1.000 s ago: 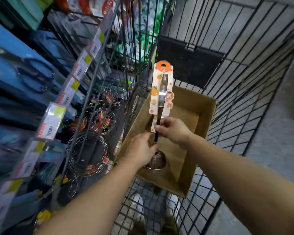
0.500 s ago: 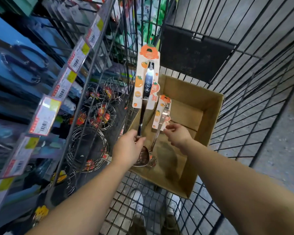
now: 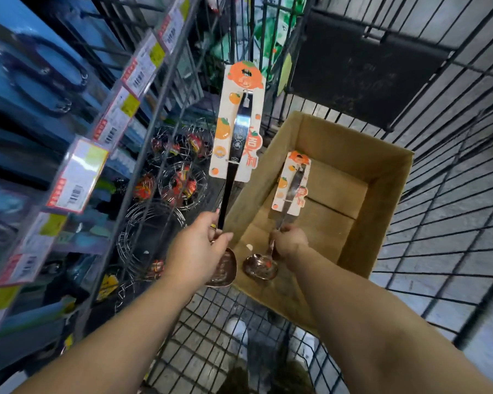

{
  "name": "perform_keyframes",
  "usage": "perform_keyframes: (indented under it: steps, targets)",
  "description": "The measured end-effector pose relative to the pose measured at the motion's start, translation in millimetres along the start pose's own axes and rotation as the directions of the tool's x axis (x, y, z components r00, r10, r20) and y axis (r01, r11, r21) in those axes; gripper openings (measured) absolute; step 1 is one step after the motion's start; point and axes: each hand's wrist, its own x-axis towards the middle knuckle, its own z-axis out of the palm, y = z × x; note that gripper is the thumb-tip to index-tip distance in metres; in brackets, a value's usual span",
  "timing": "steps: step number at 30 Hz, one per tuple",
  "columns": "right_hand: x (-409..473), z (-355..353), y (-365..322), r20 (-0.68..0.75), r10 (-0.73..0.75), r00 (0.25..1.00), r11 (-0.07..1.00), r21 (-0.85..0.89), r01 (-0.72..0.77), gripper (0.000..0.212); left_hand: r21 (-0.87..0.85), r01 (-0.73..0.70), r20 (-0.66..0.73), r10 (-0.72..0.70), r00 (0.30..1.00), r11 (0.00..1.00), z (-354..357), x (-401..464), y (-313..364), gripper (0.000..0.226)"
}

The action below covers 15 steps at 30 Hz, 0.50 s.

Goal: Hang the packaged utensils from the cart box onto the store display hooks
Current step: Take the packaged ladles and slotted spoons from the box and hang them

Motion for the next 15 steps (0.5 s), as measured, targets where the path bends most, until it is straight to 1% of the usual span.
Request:
perform_keyframes:
  steps: [3,6,10,12,15]
  targets:
    - [-28,-10,-9,-0.012,-0.033,0.999,0.997,0.068,0.034,0.023,-0.022,-0.020,0.005,0.020,1.000,1.000,-10,-11,2,0.033]
    - [-73,-35,-20,-0.012,-0.088,0.996,0.993,0.082,0.089,0.014,-0.018,-0.027,0.016,0.027,0.999,0.999,-28,-29,16,0.033]
    - [-145,-68,-35,-0.047,-0.199,0.979,0.980,0.008,0.200,0.013,-0.022,-0.087,0.018,0.087,0.996,0.996,-62,-59,45,0.031]
    - [-182,-79,-45,-0.073,-0.281,0.957,0.960,-0.013,0.281,0.014,-0.003,-0.137,-0.020,0.137,0.990,0.991,-80,-75,57,0.026]
    - [-247,-91,-63,-0.082,-0.426,0.901,0.904,-0.070,0.421,0.017,0.034,-0.207,-0.094,0.209,0.973,0.978,-112,-101,76,0.023]
